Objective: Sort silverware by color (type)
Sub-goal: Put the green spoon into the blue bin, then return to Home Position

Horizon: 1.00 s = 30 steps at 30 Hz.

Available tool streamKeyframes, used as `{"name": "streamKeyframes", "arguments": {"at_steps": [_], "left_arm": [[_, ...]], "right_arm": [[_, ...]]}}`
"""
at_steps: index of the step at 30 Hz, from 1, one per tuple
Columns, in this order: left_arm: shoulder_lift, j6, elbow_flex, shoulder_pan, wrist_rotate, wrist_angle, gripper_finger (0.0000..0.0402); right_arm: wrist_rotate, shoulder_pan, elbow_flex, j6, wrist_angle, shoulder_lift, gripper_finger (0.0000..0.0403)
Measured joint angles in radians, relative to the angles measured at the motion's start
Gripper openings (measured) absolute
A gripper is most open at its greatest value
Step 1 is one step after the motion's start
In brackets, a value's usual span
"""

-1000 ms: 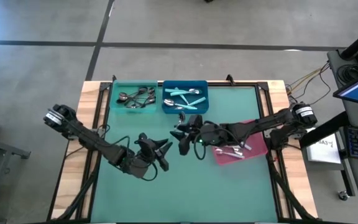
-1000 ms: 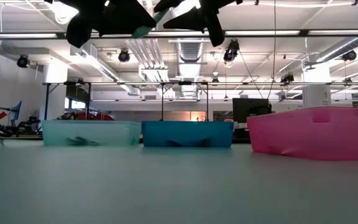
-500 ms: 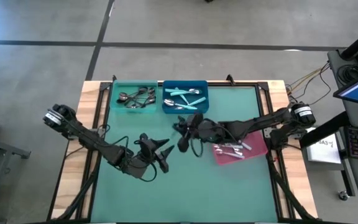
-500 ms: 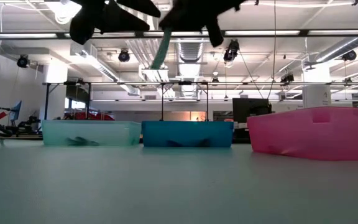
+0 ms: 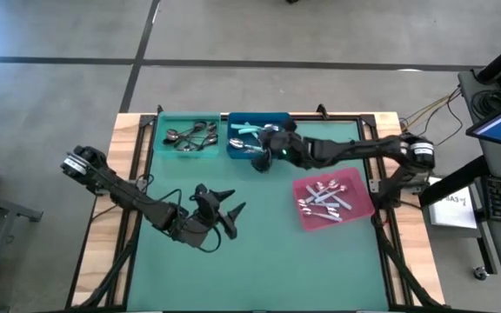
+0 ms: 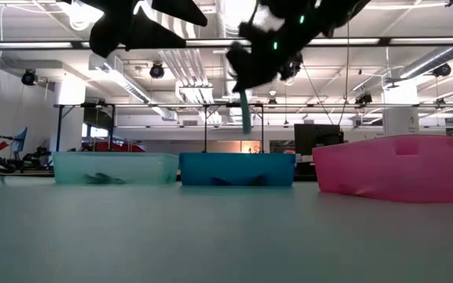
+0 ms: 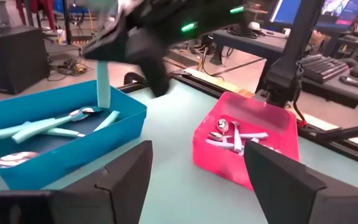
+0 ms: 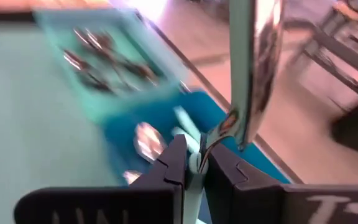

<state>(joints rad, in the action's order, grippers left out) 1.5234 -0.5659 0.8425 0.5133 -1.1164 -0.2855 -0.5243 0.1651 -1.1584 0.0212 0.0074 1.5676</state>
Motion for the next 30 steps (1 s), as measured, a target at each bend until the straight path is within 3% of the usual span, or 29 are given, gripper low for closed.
{"name": "streamKeyframes", "arguments": {"at_steps": [5, 13, 19, 21, 26, 30], "left_arm": [[0.000, 0.036, 0.000, -0.013, -0.010, 0.001, 0.0239], [0.000, 0.034, -0.001, -0.016, -0.048, 0.010, 0.0240], [-0.040, 0.030, -0.002, -0.016, -0.053, 0.060, 0.0230], [-0.083, 0.030, -0.002, -0.016, -0.052, 0.131, 0.0224], [-0.238, 0.031, -0.002, -0.016, -0.052, 0.357, 0.0210], [-0.379, 0.033, -0.002, -0.016, -0.046, 0.588, 0.0206]], "right_arm": [[-0.006, 0.083, 0.002, 0.023, -0.021, 0.072, 0.0031], [-0.004, 0.144, 0.002, 0.042, -0.037, 0.146, 0.0136], [-0.007, 0.119, -0.061, -0.076, -0.334, 0.040, 0.0172], [0.063, 0.102, -0.068, -0.122, -0.395, -0.024, 0.0173], [0.359, 0.051, -0.041, -0.160, -0.415, -0.170, 0.0166], [0.365, -0.021, 0.004, -0.176, -0.408, -0.267, 0.0156]]}}
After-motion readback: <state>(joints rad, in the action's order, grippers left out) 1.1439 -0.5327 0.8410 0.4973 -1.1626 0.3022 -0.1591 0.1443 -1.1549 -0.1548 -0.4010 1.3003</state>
